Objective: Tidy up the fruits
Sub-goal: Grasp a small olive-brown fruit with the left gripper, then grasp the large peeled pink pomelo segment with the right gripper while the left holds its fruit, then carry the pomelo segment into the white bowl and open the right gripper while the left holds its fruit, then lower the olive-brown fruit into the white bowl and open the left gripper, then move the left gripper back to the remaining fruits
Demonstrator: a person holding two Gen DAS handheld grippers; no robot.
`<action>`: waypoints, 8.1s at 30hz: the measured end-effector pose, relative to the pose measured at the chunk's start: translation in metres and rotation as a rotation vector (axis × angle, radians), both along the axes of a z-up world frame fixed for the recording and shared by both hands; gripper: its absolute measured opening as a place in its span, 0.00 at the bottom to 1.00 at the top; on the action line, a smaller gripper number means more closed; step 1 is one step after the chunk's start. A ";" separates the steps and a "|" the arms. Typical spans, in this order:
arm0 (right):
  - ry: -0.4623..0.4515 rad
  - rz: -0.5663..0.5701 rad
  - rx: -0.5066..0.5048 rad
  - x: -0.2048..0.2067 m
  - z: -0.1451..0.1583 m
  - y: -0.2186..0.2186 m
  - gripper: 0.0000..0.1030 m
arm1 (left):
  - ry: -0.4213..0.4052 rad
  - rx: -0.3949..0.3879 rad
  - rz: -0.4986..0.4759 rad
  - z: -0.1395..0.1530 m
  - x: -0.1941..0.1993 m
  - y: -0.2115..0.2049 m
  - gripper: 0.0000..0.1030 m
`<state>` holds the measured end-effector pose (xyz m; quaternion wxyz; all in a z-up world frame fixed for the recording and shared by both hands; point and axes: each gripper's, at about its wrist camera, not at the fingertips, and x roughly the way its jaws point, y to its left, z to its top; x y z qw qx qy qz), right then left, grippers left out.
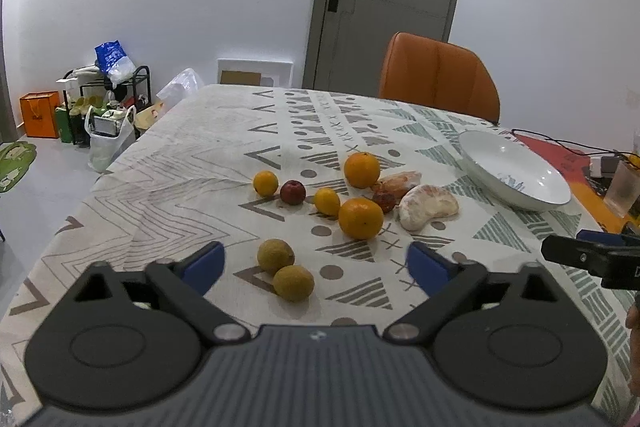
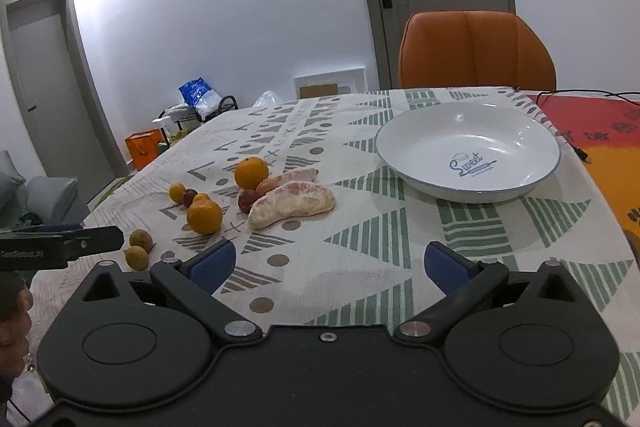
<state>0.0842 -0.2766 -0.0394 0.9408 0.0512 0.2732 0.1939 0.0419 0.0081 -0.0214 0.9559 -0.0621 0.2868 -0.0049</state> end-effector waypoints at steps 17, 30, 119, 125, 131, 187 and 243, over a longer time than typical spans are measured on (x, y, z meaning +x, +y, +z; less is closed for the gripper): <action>0.044 0.035 -0.022 0.029 -0.013 0.014 0.93 | 0.104 -0.029 0.017 -0.033 0.027 0.007 0.25; 0.063 0.077 -0.038 0.060 -0.019 0.032 0.93 | 0.067 -0.033 0.001 -0.014 0.040 0.010 0.25; -0.062 -0.009 0.024 0.090 0.008 -0.031 0.82 | 0.020 0.012 -0.112 0.006 0.092 -0.055 0.25; -0.060 -0.060 0.009 0.096 0.002 -0.049 0.82 | 0.023 0.018 -0.141 0.005 0.100 -0.069 0.25; -0.059 -0.109 0.004 0.101 -0.002 -0.064 0.82 | 0.030 0.023 -0.165 0.005 0.109 -0.083 0.25; -0.108 -0.342 -0.188 0.062 -0.013 -0.148 1.00 | 0.033 0.081 -0.330 -0.007 0.187 -0.205 0.25; -0.153 -0.059 -0.123 0.058 0.010 -0.028 1.00 | 0.005 0.058 0.012 0.014 0.101 -0.037 0.75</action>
